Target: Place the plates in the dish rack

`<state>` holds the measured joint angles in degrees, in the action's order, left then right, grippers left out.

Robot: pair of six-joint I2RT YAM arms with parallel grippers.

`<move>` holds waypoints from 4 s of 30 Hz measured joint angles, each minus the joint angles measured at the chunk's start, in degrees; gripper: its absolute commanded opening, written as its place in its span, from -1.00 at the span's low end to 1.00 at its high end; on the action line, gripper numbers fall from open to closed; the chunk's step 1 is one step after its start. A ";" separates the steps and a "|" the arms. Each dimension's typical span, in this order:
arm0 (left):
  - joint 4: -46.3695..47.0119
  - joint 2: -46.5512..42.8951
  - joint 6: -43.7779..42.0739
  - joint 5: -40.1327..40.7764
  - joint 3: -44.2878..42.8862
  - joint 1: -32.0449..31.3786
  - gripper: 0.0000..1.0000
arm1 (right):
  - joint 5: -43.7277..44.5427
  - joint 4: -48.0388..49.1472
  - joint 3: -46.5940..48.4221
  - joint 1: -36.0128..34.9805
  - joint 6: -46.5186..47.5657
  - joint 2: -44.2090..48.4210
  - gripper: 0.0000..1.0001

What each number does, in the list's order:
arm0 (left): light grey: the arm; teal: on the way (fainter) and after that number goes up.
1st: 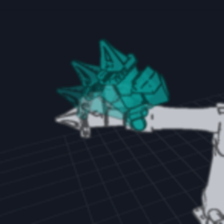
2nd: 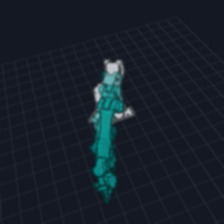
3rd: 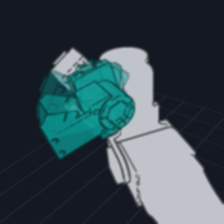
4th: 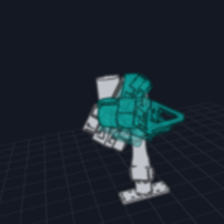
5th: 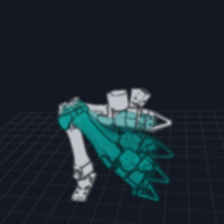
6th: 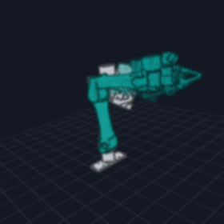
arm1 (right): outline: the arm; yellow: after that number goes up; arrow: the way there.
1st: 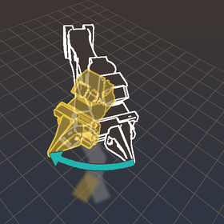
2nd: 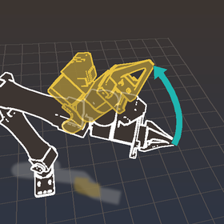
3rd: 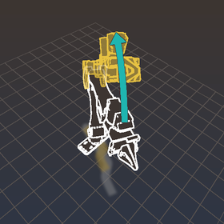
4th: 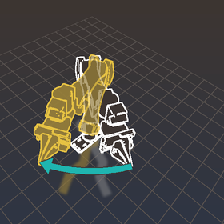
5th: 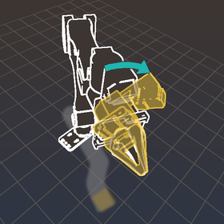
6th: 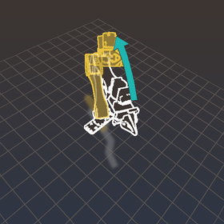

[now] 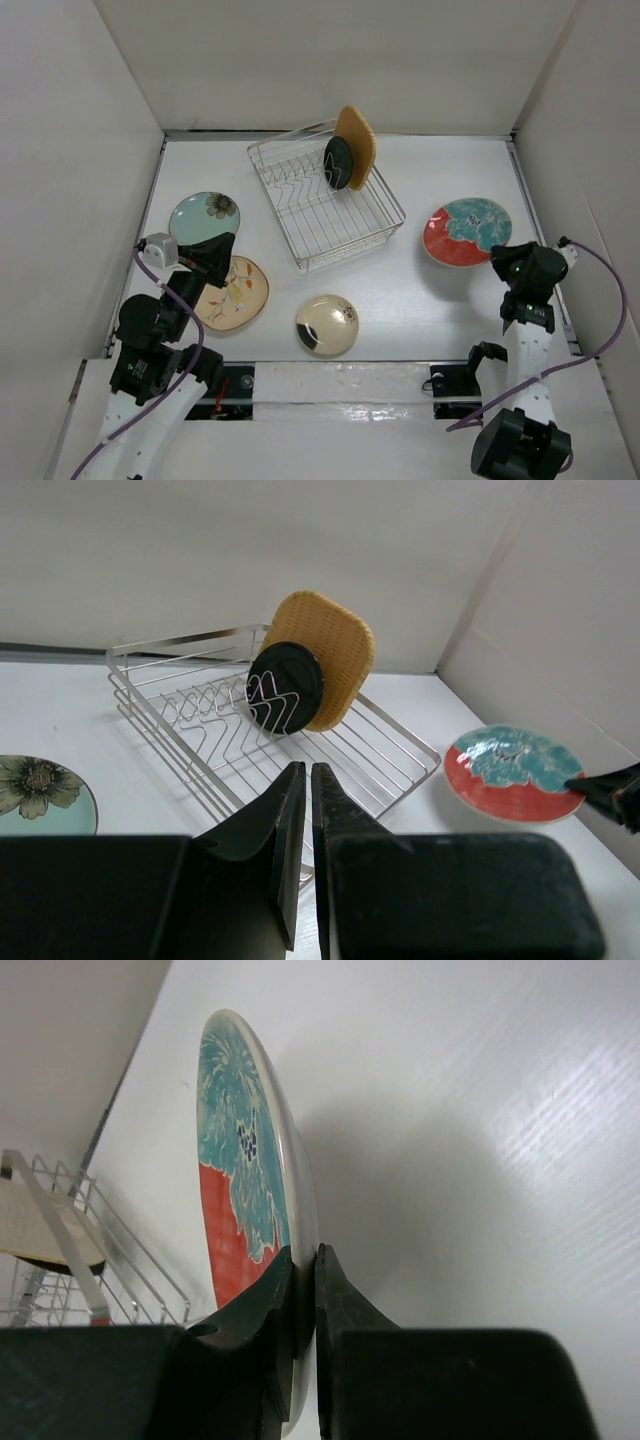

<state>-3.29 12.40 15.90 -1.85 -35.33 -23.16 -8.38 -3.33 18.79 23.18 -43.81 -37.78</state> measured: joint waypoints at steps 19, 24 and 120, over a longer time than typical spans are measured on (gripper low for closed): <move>0.02 1.36 -0.02 -0.31 0.00 0.00 -0.90 | 12.61 -2.82 62.42 -45.07 20.11 -40.70 -1.00; 0.02 1.33 -0.02 -0.31 0.00 0.00 -0.90 | 18.03 -7.26 80.98 -51.19 27.45 -58.47 -1.00; -0.04 7.56 -0.39 0.31 0.00 0.76 -0.91 | -7.19 24.28 6.75 -69.07 4.22 -46.71 -1.00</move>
<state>-3.33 19.97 15.51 -1.54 -35.33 -22.39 -15.57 20.95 25.54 -45.89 -39.59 -84.49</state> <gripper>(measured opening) 0.046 0.045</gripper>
